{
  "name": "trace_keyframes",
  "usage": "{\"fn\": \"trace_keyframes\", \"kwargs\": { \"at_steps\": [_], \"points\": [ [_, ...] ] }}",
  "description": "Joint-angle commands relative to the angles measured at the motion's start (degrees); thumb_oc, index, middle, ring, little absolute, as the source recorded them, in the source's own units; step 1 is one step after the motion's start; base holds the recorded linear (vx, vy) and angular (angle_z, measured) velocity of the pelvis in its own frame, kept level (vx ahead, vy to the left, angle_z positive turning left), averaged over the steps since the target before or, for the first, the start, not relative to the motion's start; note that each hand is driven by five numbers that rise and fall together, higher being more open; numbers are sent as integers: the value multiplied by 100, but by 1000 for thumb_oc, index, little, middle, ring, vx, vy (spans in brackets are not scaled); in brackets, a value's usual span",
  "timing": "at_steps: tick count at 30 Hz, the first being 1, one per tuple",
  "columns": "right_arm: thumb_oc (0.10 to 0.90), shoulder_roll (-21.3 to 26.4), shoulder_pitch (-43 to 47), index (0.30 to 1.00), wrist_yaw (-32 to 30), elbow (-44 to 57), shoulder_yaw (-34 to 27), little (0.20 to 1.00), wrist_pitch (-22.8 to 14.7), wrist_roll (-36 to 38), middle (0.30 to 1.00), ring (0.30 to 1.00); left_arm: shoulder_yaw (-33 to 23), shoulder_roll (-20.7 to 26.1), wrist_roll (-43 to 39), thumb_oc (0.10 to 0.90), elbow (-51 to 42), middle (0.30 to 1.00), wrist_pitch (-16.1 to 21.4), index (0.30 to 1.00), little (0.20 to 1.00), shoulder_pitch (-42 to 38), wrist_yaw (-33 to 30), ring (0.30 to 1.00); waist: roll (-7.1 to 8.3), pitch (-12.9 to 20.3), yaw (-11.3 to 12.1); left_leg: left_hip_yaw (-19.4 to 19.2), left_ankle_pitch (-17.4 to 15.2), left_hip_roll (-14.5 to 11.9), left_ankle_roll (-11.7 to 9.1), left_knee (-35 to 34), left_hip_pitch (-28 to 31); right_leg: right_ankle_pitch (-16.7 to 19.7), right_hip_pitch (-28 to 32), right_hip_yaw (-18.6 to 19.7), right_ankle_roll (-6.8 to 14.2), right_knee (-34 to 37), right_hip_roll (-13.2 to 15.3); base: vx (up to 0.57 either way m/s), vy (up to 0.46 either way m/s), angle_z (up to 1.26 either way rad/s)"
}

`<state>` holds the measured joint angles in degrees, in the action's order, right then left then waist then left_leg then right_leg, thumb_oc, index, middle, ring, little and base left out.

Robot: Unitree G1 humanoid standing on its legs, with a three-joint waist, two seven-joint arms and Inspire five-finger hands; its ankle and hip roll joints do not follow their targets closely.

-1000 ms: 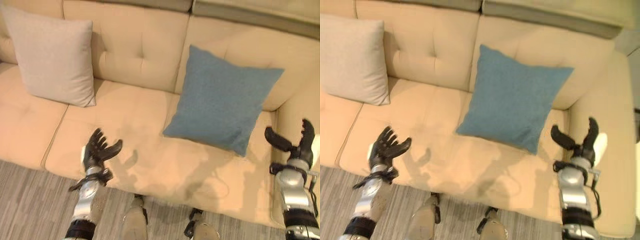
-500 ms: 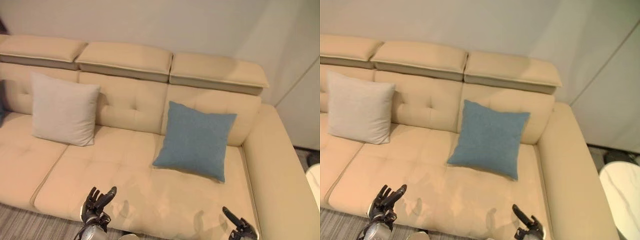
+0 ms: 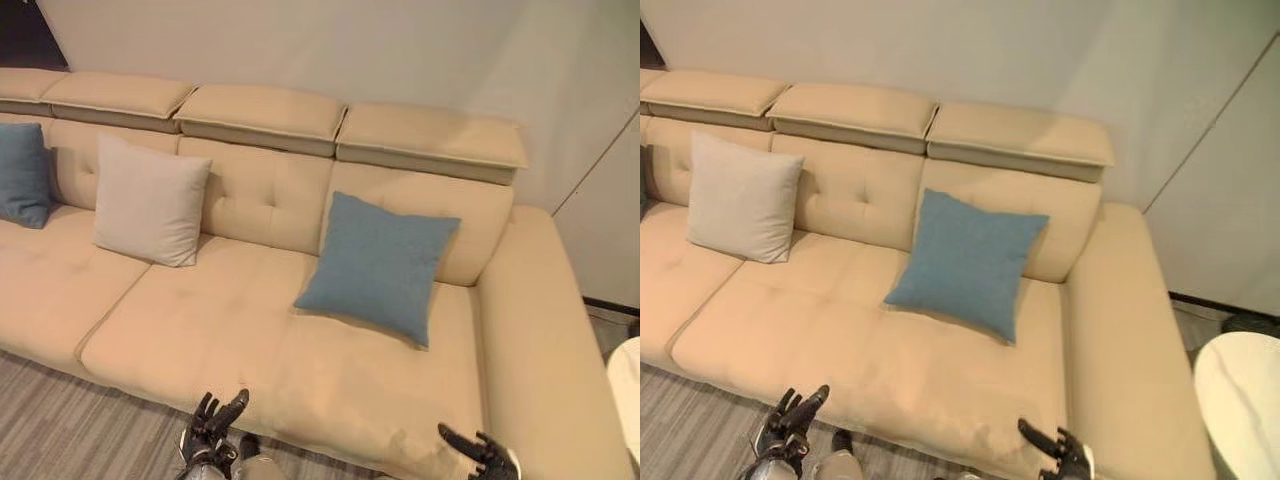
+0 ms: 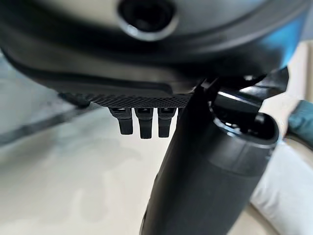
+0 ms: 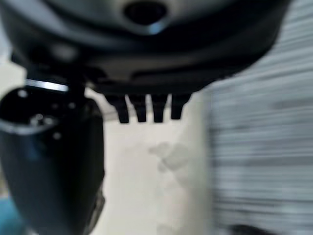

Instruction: Pick up all the scattered cushions and arrange them neatly on the sofa.

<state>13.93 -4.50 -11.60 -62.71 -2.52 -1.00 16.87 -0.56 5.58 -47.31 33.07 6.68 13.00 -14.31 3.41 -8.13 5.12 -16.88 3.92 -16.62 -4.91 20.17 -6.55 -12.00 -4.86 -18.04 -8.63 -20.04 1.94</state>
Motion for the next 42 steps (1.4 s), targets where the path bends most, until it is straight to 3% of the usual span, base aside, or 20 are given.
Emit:
{"fn": "trace_keyframes", "kwargs": {
  "at_steps": [1, 2, 4, 5, 7, 11, 19, 31, 33, 34, 38, 42],
  "points": [
    [800, 248, 124, 900, -36, -299, -279, 900, -75, -119, 900, 900, -7, -66, -61, 800, -614, 900, 174, 900, 900, -212, 265, 900, -263, 255, -332, 80, -632, 101, -141, 163, 934, 295, 657, -390, 1006, 1091, 357, -253, 120, 36],
    [800, 266, 140, 900, -61, -445, -354, 900, -65, -69, 900, 900, 55, -34, -20, 800, -546, 900, 105, 900, 900, -249, 299, 900, -315, 295, -431, 72, -680, 138, -180, 120, 1175, 352, 541, -481, 1045, 1073, 395, -237, 146, 57],
    [800, 320, 224, 900, -69, -643, -364, 900, 15, -79, 900, 900, 205, 6, -36, 800, -460, 900, 41, 900, 900, -418, 354, 900, -509, 426, -685, 28, -960, 388, -104, -788, 1666, 465, 219, -683, 1188, 979, 503, -248, 238, 59],
    [800, 295, 269, 900, -42, -667, -415, 900, -2, -40, 900, 900, 236, 45, -151, 800, -295, 900, 16, 900, 900, -588, 471, 900, -576, 450, -755, 135, -988, 521, -111, -1330, 1632, 561, 66, -809, 1261, 780, 669, -208, 291, 79],
    [800, 202, 251, 900, -19, -774, -366, 900, -2, -124, 900, 900, 311, 83, -203, 800, -192, 900, 23, 900, 900, -727, 570, 900, -546, 468, -780, 255, -1116, 667, -13, -1528, 1568, 644, 97, -923, 1325, 696, 842, -113, 210, 90],
    [800, 84, 282, 900, 30, -736, -247, 900, 10, -132, 900, 900, 368, 129, -263, 800, -186, 900, -27, 900, 900, -648, 704, 900, -502, 493, -678, 334, -1405, 898, 188, -1647, 1589, 736, 137, -841, 1425, 613, 1051, -74, 147, 30],
    [800, 45, 474, 900, 120, 201, 350, 900, -68, -409, 900, 900, 367, 161, -150, 800, 231, 900, -33, 900, 900, -704, 726, 900, -456, 562, -550, 460, -1387, 1096, 319, -1776, 1589, 853, 199, -679, 1503, 666, 1157, -35, 39, -5],
    [800, 59, 391, 900, 179, 367, 612, 900, -38, -772, 900, 900, 291, 200, 154, 800, 582, 900, -89, 900, 900, -675, 790, 900, -399, 623, -565, 503, -1345, 1188, 379, -1687, 1463, 962, 332, -508, 1536, 904, 1172, -7, 4, -3],
    [800, 110, 438, 900, 143, 409, 579, 900, -32, -791, 900, 900, 331, 211, 268, 800, 666, 900, -77, 900, 900, -700, 787, 900, -395, 579, -584, 475, -1348, 1243, 413, -1686, 1433, 1056, 294, -449, 1581, 940, 1221, -67, 98, -8],
    [800, 156, 517, 900, 123, 431, 567, 900, 23, -845, 900, 900, 354, 148, 174, 800, 820, 900, -82, 900, 900, -742, 783, 900, -377, 511, -626, 386, -1351, 1338, 464, -1734, 1392, 1288, 186, -359, 1696, 1025, 1317, -82, 88, -9],
    [800, 143, 635, 900, 143, 405, 666, 900, 111, -931, 900, 900, 418, 153, 25, 800, 865, 900, -77, 900, 900, -861, 783, 900, -399, 347, -691, 171, -1214, 1314, 465, -1771, 1263, 1620, -107, -368, 1837, 906, 1434, -169, 31, -35],
    [800, -87, 556, 900, 136, 276, 880, 900, 128, -1073, 900, 900, 510, 273, 164, 800, 679, 900, 38, 900, 900, -1033, 678, 900, -514, 284, -600, -325, -1104, 1223, 609, -1581, 1021, 947, 162, -904, 1663, -238, 1299, -230, 68, -42]
  ]
}}
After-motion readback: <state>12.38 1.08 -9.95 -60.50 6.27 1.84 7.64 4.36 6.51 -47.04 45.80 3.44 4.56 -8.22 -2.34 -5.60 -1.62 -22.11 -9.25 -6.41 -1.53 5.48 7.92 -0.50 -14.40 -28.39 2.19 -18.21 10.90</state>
